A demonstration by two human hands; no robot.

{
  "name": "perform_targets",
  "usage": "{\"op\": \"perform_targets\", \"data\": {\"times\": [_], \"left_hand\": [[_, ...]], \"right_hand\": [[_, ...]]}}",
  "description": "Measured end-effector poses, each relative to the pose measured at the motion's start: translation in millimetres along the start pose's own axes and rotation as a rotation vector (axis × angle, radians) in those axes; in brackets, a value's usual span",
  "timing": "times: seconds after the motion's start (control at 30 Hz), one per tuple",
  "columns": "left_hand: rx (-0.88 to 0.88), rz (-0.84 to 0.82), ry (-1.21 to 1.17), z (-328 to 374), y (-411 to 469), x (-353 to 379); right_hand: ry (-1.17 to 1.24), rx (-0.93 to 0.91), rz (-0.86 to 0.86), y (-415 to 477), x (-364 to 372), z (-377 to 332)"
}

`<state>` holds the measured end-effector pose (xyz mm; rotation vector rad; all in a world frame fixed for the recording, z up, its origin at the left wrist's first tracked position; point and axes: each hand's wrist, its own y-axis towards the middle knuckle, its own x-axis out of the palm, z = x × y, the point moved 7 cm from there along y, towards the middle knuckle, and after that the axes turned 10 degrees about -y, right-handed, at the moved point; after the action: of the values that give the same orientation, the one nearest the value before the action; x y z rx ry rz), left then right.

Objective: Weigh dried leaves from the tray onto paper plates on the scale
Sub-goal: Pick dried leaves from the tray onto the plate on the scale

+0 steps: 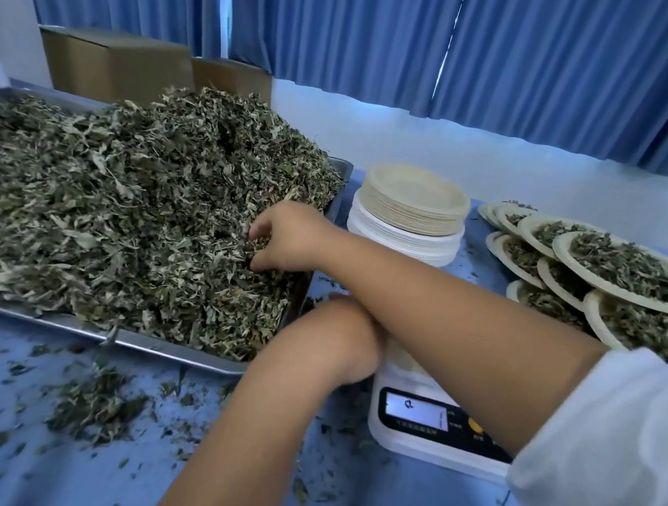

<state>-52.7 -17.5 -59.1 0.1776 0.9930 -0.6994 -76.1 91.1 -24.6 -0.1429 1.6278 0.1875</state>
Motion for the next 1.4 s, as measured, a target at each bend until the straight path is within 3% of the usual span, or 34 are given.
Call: {"op": "perform_targets", "data": {"times": [0.13,0.23,0.33,0.53,0.67,0.8,0.93,1.1,1.4], "left_hand": [[-0.103,0.164,-0.221,-14,2,-13],[-0.081,0.303,-0.288,-17,4,-20],[-0.003,0.405,-0.288,-8,3,-23],[0.234,0.548,-0.312,16,-1,-19],[0.352,0.62,-0.333,24,-7,-17],[0.437,0.657,-0.314,32,-12,-15],[0.404,0.666,-0.309,28,-9,-15],[0.389,0.722,-0.379,25,-14,-17],[0.404,0.717,-0.36,26,-13,-16]], "right_hand": [[0.097,-0.009,0.099,-31,-29,15],[0.196,0.07,0.245,-70,-46,47],[0.268,0.199,0.379,-120,-48,92],[0.34,0.396,0.439,-200,-30,154],[0.37,0.429,0.525,-231,-21,162],[0.433,0.309,0.635,-252,-17,154],[0.43,0.132,0.614,-264,-8,146],[0.253,0.021,0.511,-270,10,141],[0.366,0.088,0.444,-266,22,150]]}}
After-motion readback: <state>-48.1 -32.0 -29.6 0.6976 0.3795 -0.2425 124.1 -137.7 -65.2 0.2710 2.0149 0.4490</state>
